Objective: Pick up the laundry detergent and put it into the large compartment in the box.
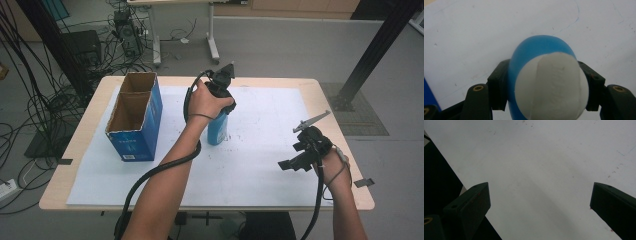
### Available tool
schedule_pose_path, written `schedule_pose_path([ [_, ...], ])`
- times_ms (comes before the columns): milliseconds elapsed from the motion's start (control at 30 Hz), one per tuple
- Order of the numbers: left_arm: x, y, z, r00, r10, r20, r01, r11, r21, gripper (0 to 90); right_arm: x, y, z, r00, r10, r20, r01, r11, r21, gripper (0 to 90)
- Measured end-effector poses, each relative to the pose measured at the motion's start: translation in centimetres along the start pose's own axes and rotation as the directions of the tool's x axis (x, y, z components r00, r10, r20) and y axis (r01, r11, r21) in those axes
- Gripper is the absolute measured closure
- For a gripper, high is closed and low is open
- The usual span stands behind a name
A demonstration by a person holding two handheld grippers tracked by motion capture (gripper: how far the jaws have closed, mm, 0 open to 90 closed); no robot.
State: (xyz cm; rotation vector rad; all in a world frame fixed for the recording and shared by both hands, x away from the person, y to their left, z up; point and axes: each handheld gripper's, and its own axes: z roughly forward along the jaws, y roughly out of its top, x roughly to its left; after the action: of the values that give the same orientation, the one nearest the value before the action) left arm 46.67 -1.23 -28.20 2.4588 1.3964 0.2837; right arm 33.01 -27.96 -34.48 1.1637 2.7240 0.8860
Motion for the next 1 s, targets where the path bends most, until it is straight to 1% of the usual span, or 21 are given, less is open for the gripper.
schedule_pose_path([
  [400, -0.2, -0.2, -0.1, 1.0000, 0.006, -0.005, -0.006, 1.0000, -0.004, 37.6, -0.2, 0.0, 0.3, 0.9999, 0.004, -0.011, -0.004, 1.0000, -0.007, 2.8],
  [567, -0.2, 0.0, -0.1, 1.0000, 0.007, -0.006, -0.007, 1.0000, -0.001, 37.7, -0.4, -0.2, 0.7, 0.9998, 0.014, -0.014, -0.014, 0.9999, -0.002, 2.8],
  [700, -0.4, 0.1, -0.2, 0.9997, 0.022, -0.005, -0.022, 0.9997, 0.006, 37.8, -0.6, -0.2, 0.7, 0.9998, 0.014, -0.012, -0.014, 0.9999, -0.005, 2.8],
  [767, -0.5, 0.1, -0.2, 0.9997, 0.021, -0.008, -0.021, 0.9998, 0.003, 37.8, -0.7, -0.2, 0.7, 0.9998, 0.013, -0.011, -0.013, 0.9999, -0.006, 2.8],
  [800, -0.5, 0.2, -0.5, 0.9998, 0.020, -0.008, -0.020, 0.9997, -0.013, 37.8, -0.7, -0.2, 0.7, 0.9999, 0.013, -0.011, -0.013, 0.9999, -0.007, 2.8],
  [833, -0.5, 0.2, -0.5, 0.9998, 0.020, -0.008, -0.020, 0.9997, -0.013, 37.8, -0.7, -0.1, 0.7, 0.9999, 0.012, -0.011, -0.012, 0.9999, -0.007, 2.8],
  [867, -0.5, 0.3, -0.9, 0.9998, 0.022, -0.003, -0.022, 0.9996, -0.019, 37.8, -0.7, -0.1, 0.7, 0.9999, 0.012, -0.011, -0.012, 0.9999, -0.007, 2.8],
  [933, -0.5, 0.7, -2.5, 0.9996, 0.028, 0.007, -0.027, 0.9992, -0.030, 37.8, -0.7, -0.1, 0.7, 0.9999, 0.009, -0.007, -0.009, 0.9999, -0.004, 2.8],
  [967, -0.5, 0.7, -2.5, 0.9996, 0.028, 0.007, -0.027, 0.9992, -0.030, 37.7, -0.7, -0.1, 0.7, 0.9999, 0.009, -0.007, -0.009, 0.9999, -0.004, 2.8],
  [1000, -0.6, 0.8, -3.1, 0.9995, 0.030, 0.006, -0.029, 0.9988, -0.040, 37.7, -0.7, 0.0, 0.7, 1.0000, 0.006, -0.005, -0.006, 1.0000, -0.003, 2.8],
])
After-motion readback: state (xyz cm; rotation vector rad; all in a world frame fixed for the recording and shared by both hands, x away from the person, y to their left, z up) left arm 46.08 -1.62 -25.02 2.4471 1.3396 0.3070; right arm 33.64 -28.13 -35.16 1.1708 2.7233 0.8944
